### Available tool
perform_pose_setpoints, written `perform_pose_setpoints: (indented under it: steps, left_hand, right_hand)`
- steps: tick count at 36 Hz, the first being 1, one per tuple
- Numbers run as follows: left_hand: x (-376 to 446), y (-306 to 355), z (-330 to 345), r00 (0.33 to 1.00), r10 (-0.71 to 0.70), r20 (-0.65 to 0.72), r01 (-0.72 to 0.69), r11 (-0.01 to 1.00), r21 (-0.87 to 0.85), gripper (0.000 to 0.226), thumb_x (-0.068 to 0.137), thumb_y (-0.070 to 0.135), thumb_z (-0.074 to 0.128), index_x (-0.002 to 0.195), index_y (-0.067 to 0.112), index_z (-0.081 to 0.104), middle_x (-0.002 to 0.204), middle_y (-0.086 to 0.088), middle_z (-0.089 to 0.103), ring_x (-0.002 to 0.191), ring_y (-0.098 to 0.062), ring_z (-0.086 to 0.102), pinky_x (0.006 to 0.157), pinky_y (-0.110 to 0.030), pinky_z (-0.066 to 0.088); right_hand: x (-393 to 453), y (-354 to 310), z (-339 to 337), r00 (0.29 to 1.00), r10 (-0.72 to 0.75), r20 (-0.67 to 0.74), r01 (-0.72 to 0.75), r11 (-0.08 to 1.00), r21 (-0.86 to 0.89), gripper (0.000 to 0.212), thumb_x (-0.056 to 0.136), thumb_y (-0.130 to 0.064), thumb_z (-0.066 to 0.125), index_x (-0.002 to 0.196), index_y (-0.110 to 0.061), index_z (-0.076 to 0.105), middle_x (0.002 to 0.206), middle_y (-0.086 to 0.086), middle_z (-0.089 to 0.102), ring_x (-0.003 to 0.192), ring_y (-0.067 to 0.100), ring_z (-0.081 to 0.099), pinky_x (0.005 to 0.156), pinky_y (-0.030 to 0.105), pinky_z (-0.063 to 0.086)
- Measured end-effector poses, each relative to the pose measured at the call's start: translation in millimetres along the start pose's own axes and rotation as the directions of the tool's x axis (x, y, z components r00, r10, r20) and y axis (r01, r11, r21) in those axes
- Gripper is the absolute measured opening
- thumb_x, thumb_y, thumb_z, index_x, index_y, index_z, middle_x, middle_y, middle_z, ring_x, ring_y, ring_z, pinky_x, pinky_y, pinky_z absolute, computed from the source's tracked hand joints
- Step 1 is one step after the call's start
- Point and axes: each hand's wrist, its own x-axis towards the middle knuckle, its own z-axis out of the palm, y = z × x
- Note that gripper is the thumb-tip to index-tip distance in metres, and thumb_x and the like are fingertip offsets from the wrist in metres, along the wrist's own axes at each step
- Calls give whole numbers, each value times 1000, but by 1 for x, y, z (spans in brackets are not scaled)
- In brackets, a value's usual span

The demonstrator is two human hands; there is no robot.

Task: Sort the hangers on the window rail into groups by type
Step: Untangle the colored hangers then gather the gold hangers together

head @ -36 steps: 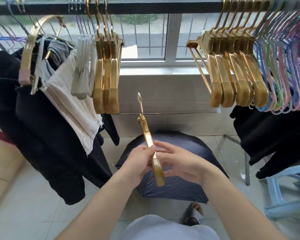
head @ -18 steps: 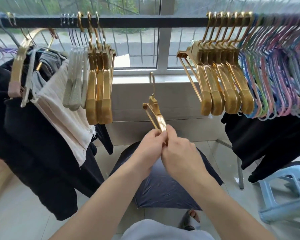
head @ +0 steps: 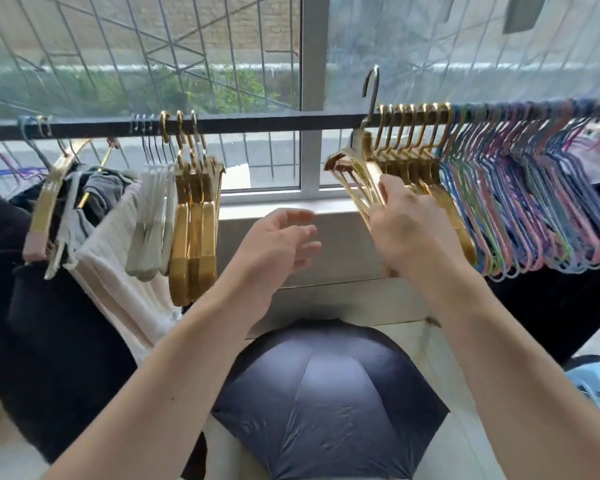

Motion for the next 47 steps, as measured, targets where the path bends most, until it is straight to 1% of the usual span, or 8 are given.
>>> perform_pose_setpoints:
  steps: [15,24,33,36,39,42,45,47]
  left_hand:
    - [-10,-21,-24,996,-4,-88,15,992,128,16,105,19,58,117,26,66,118,3,70,104,-12,72,94,-39,60]
    - [-13,-27,-27,993,-20,-116,38,987,154,17,106,17,54,118,25,65,117,3,69,104,-15,72,94,-40,61]
    - [-7,-21,-49,994,-110,-1,108,974,200,15,105,16,57,114,15,69,106,-10,75,87,-23,74,87,-41,62]
    - [4,-8,-75,992,-82,-94,108,943,314,13,104,20,58,110,15,69,100,-12,75,77,-20,70,79,-37,61]
    - [19,0,-93,964,55,-261,122,778,616,14,105,30,56,104,18,63,96,-10,70,77,-19,65,71,-37,57]
    - [34,-5,-96,928,155,-338,247,424,871,31,103,46,47,111,15,48,95,-8,64,83,-26,66,73,-40,56]
    - [48,-18,-87,927,181,-328,324,53,945,52,101,54,43,129,11,39,96,-6,65,84,-30,67,70,-38,54]
    - [55,-21,-82,929,190,-318,340,-95,936,55,102,49,44,140,10,40,105,-6,69,93,-30,69,68,-36,46]
  right_hand:
    - [17,-6,18,989,112,97,-104,991,-84,42,98,-12,34,137,-13,47,122,24,62,108,43,56,79,43,38]
    - [12,7,27,994,60,88,-35,966,-258,33,102,-23,36,134,-16,41,94,12,52,82,34,48,72,40,38]
    - [-1,18,32,997,2,82,19,967,-253,24,105,-34,41,117,-14,48,103,8,50,84,31,54,70,38,41]
    - [-3,20,28,997,17,77,6,959,-283,24,106,-33,41,115,-12,49,106,8,43,79,28,51,69,36,40]
    - [-2,18,26,999,-22,25,29,956,-293,21,106,-29,46,113,-10,52,108,8,42,78,25,52,67,32,41]
    - [-1,11,27,998,-52,-37,44,984,-171,28,104,-30,50,123,-11,55,115,8,43,77,23,51,67,30,39]
    - [-2,1,31,993,-104,-61,98,990,-102,29,103,-28,50,125,-10,59,113,5,42,75,23,47,68,31,36]
    - [-4,-6,33,989,-139,-54,134,988,-78,29,104,-27,50,125,-10,60,111,2,39,73,21,46,68,29,35]
